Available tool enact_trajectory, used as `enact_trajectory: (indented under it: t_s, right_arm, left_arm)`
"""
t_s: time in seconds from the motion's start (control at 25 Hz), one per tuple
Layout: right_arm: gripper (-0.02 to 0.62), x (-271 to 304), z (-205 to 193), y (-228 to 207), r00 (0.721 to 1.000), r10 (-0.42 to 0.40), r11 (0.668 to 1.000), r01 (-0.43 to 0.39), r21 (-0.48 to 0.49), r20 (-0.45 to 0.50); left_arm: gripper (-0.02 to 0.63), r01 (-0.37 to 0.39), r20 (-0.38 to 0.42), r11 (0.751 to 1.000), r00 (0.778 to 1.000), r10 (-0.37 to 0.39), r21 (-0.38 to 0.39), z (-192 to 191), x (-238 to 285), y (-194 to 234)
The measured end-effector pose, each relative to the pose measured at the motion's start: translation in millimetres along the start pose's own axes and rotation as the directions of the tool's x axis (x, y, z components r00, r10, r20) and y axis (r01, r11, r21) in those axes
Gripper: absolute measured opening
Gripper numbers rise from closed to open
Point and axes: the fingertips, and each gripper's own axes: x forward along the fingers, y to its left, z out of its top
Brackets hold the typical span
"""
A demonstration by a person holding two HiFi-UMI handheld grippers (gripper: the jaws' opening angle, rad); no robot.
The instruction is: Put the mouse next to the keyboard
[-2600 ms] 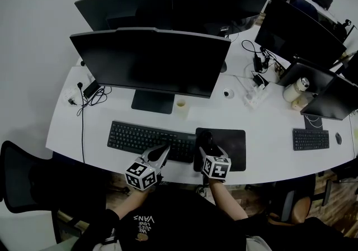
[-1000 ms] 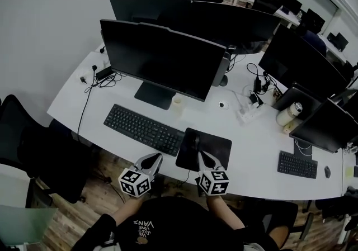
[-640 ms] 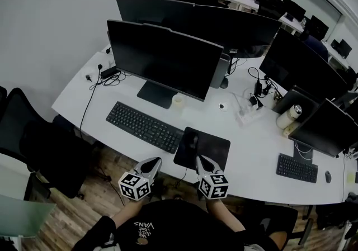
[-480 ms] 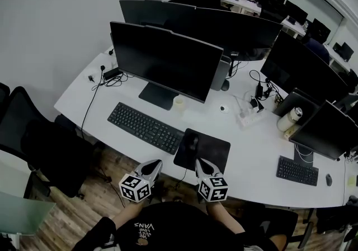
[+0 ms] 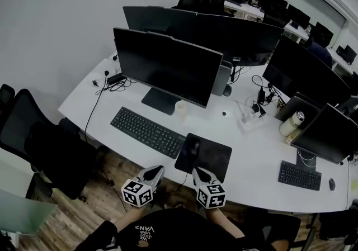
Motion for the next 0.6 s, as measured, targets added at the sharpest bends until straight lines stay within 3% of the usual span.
enact_trajectory:
  t_s: [0.6]
  right_arm:
    - [0.005,-1,-3,10,1.0,-0.006,1.0,0.006,-0.016,-0.003]
  left_arm:
    - [0.002,-0.002,0.003,1.0,1.0,0.002,-0.003,-4,-14,3]
